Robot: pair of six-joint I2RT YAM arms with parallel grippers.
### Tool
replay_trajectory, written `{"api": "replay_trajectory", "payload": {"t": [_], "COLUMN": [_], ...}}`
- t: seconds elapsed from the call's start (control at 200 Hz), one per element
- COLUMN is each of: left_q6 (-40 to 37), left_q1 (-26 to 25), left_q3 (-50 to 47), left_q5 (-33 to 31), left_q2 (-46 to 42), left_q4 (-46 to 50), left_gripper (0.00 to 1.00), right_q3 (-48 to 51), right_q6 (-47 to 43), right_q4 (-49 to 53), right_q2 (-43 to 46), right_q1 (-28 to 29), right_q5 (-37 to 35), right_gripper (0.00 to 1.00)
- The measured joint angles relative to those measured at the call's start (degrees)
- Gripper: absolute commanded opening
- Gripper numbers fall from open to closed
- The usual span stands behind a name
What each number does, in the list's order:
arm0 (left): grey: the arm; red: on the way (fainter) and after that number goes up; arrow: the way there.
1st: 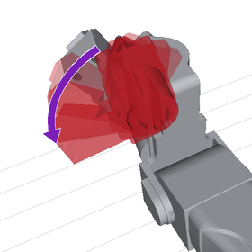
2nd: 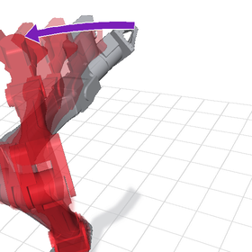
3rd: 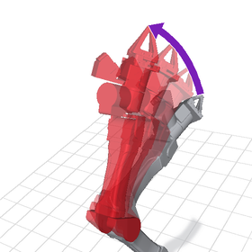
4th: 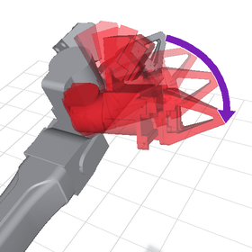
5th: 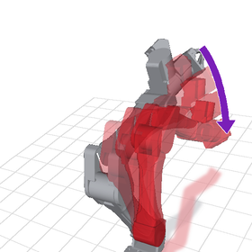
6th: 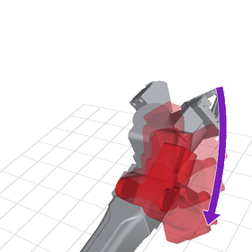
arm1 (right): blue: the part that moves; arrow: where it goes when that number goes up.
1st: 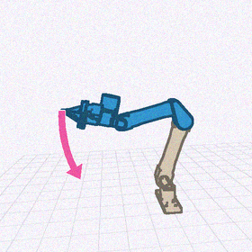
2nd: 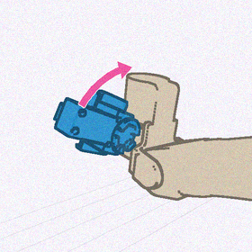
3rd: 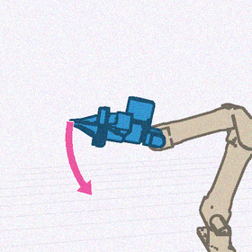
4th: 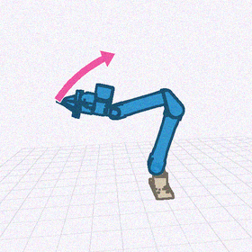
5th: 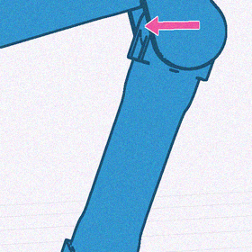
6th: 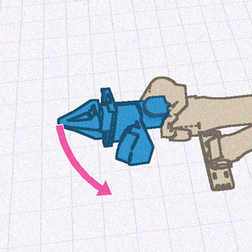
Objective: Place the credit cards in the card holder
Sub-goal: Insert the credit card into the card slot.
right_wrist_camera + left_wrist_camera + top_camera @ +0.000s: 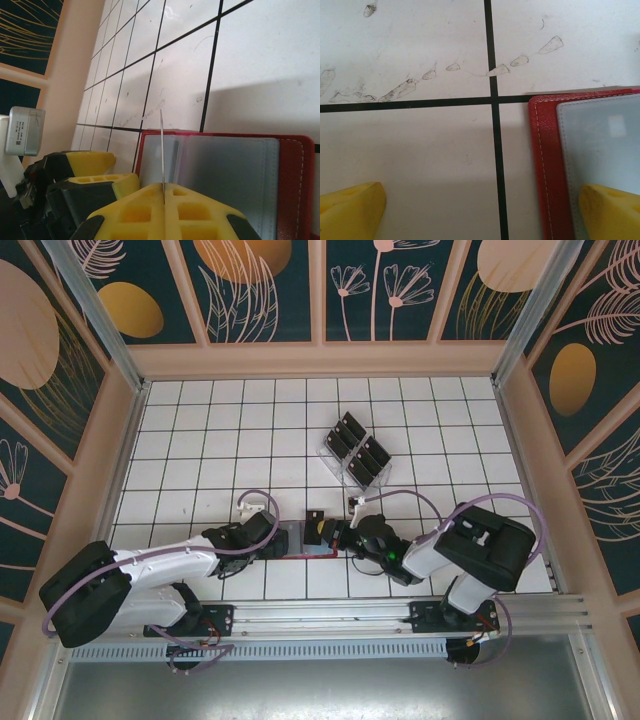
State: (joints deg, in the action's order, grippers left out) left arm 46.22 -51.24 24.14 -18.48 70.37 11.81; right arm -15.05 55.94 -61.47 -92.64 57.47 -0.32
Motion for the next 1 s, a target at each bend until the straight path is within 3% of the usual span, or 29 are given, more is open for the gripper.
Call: {"api": "replay_trajectory", "payload": {"t": [1.001], "left_q6": [0.00], "left_q1": [0.00], "left_q3": [-0.26], "left_q5": [-0.02], "left_q2": [-0.11], "left_q4": [-0.28], "left_gripper": [0.99], "right_q3": [-0.70], "right_q6": [2.54], "right_q4": [-4.28], "right_q2": [-5.25], "right_q1": [1.25], "right_q5": [2.08], "right_gripper": [0.00]}}
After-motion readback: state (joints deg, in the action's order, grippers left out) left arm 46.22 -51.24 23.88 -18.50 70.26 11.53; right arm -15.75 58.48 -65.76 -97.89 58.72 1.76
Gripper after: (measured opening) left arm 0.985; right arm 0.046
